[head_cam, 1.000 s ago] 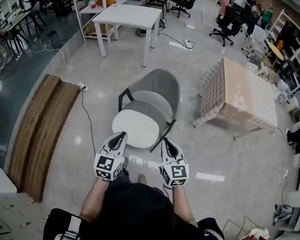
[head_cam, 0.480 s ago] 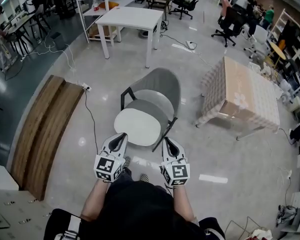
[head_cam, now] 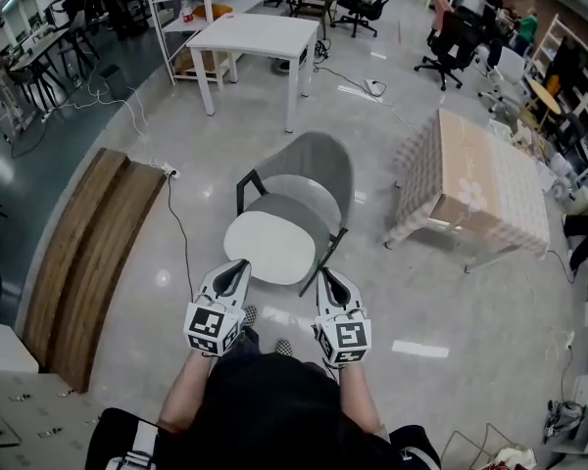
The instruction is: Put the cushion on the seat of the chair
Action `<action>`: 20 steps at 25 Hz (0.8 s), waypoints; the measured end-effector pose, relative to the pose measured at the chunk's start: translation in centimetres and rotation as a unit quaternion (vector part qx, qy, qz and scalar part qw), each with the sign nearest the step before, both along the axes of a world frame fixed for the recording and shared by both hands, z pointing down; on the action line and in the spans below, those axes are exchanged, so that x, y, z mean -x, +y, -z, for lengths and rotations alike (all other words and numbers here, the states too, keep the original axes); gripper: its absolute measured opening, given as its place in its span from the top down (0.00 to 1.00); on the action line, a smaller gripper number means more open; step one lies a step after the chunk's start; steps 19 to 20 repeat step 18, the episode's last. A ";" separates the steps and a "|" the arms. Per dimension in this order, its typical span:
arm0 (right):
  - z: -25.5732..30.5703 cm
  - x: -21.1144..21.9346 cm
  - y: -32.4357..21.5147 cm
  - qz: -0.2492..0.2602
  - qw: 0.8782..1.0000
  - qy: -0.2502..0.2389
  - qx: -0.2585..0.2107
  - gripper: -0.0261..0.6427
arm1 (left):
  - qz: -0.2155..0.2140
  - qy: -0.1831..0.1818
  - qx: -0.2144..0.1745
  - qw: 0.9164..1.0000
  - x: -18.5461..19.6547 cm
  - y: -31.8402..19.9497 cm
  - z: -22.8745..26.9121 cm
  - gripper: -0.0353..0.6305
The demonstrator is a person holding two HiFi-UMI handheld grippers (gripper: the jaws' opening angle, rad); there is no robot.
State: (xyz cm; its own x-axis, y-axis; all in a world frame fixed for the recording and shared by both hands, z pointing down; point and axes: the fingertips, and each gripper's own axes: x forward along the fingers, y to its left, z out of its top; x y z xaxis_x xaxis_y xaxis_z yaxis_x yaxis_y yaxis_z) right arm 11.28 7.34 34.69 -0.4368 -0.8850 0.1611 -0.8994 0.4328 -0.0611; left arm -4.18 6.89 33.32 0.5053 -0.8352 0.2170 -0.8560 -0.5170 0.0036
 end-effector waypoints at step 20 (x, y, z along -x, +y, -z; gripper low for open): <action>0.0 0.9 0.6 0.008 1.000 -0.007 0.005 0.91 | 0.002 -0.001 0.006 1.000 0.8 0.8 -0.1 0.91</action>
